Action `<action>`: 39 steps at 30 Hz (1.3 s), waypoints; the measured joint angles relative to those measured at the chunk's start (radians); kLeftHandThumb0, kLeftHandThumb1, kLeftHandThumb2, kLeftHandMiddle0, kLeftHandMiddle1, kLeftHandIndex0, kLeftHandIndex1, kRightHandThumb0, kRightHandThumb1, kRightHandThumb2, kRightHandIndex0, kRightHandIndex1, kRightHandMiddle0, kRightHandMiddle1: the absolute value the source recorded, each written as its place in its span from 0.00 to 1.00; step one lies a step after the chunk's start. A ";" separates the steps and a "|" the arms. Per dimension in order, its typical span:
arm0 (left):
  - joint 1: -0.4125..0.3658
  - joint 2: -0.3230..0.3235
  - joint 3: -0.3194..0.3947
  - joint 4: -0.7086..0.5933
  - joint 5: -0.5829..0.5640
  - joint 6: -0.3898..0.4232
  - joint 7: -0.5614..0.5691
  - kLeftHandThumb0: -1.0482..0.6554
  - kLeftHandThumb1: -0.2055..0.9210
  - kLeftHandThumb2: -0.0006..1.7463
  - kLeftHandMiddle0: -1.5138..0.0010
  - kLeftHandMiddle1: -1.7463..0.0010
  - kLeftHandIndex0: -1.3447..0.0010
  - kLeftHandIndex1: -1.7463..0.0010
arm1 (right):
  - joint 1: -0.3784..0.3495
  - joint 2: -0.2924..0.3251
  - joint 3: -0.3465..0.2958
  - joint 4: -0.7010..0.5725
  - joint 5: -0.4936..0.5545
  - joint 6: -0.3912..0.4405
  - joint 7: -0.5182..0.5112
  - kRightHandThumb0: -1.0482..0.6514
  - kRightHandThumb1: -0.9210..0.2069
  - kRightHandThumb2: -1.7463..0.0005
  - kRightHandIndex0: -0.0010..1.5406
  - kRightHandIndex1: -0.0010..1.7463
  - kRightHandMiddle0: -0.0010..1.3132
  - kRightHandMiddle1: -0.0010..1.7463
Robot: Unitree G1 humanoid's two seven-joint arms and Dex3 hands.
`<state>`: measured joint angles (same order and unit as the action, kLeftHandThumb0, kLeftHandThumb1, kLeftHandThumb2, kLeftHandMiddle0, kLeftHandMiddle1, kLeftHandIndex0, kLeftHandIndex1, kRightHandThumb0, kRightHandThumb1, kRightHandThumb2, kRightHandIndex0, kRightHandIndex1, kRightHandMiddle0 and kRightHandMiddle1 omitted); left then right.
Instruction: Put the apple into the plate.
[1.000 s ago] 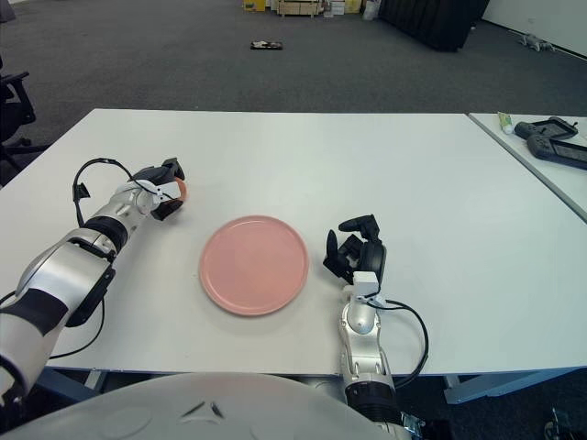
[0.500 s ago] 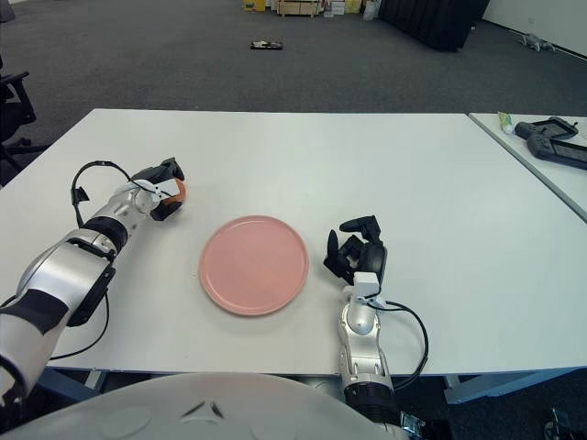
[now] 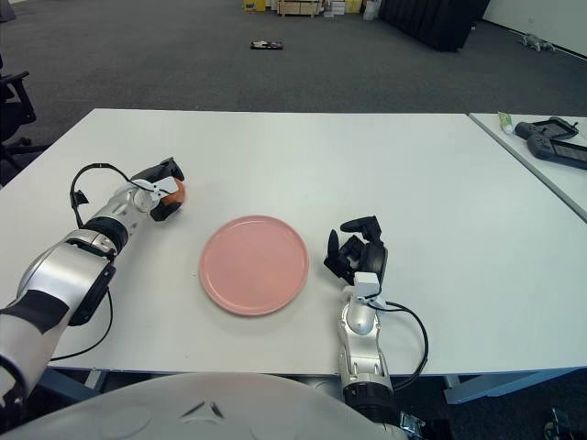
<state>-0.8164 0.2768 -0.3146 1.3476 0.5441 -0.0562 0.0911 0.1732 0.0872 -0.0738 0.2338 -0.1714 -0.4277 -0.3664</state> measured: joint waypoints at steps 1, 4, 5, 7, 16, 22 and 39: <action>0.000 -0.001 0.008 0.000 -0.008 0.000 0.000 0.61 0.23 0.90 0.42 0.10 0.57 0.00 | 0.000 0.000 0.000 0.000 0.000 0.000 0.000 0.37 0.33 0.41 0.65 1.00 0.33 1.00; 0.000 -0.004 0.024 0.000 -0.026 0.000 -0.002 0.61 0.22 0.91 0.42 0.09 0.56 0.00 | 0.000 0.000 -0.001 0.000 0.000 0.000 0.000 0.37 0.33 0.41 0.65 1.00 0.33 1.00; -0.001 -0.006 0.032 -0.001 -0.031 0.000 -0.002 0.61 0.22 0.91 0.42 0.09 0.56 0.00 | 0.000 0.000 -0.002 0.000 0.000 0.000 0.000 0.37 0.33 0.41 0.65 1.00 0.33 1.00; -0.001 -0.009 0.046 -0.002 -0.047 0.000 -0.003 0.61 0.21 0.92 0.42 0.08 0.56 0.00 | 0.000 0.001 -0.003 0.000 0.000 0.000 0.000 0.37 0.33 0.41 0.64 1.00 0.33 1.00; -0.011 -0.014 0.082 0.000 -0.080 -0.017 -0.017 0.61 0.20 0.92 0.41 0.08 0.55 0.00 | 0.000 0.005 -0.004 -0.008 0.001 0.004 0.002 0.37 0.33 0.41 0.64 1.00 0.33 1.00; -0.029 -0.020 0.090 0.002 -0.094 -0.042 -0.056 0.62 0.23 0.90 0.43 0.09 0.57 0.00 | -0.001 0.007 -0.004 -0.020 0.003 0.008 0.008 0.38 0.32 0.41 0.63 1.00 0.33 1.00; -0.060 -0.016 0.090 -0.098 -0.121 -0.315 -0.072 0.61 0.28 0.87 0.47 0.06 0.60 0.00 | -0.004 0.007 -0.008 -0.024 0.002 0.021 0.015 0.37 0.33 0.41 0.64 1.00 0.33 1.00</action>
<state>-0.8767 0.2610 -0.2247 1.2492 0.4233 -0.3711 0.0187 0.1693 0.0939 -0.0820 0.2100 -0.1691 -0.4068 -0.3509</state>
